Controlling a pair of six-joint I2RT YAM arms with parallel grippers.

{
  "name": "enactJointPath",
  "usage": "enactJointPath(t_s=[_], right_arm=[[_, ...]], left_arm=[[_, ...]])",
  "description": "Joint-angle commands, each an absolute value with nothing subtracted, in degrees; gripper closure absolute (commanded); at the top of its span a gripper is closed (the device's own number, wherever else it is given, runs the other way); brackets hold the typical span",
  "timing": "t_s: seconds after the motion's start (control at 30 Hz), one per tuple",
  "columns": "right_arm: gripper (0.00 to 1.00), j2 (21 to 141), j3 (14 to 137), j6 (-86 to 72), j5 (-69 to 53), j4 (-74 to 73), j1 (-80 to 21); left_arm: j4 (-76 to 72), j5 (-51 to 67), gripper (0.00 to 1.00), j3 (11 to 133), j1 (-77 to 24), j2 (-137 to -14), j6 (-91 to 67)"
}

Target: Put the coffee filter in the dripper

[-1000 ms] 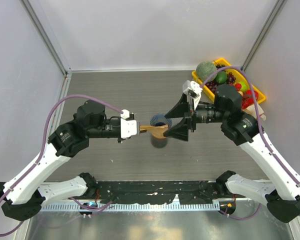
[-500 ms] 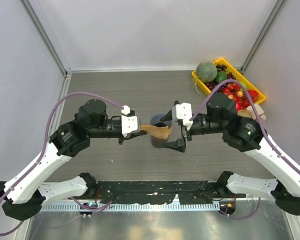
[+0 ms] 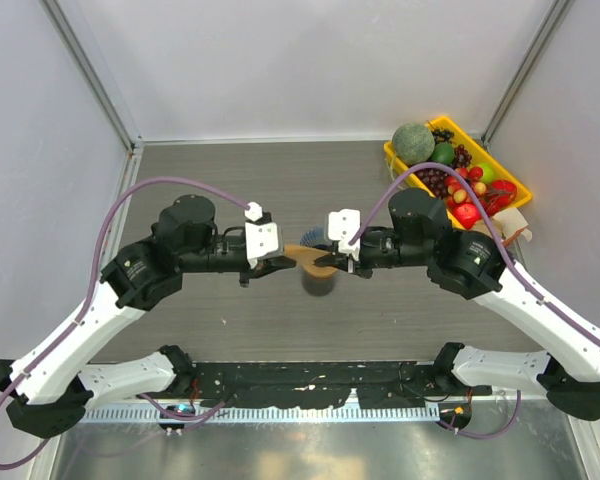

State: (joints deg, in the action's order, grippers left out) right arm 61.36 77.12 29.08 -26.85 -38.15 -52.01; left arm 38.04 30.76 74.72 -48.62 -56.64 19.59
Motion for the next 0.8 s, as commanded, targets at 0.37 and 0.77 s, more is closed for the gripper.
enactJointPath(t_s=[0.37, 0.77], right_arm=[[0.95, 58.54, 77.17, 23.30, -36.11, -35.42, -52.29], [0.95, 59.23, 78.13, 16.02, -36.83, -35.07, -49.23]], left_arm=[[37.09, 33.66, 0.12, 73.13, -45.26, -53.70, 18.90], [37.26, 38.67, 1.00, 71.46, -45.26, -53.79, 18.45]])
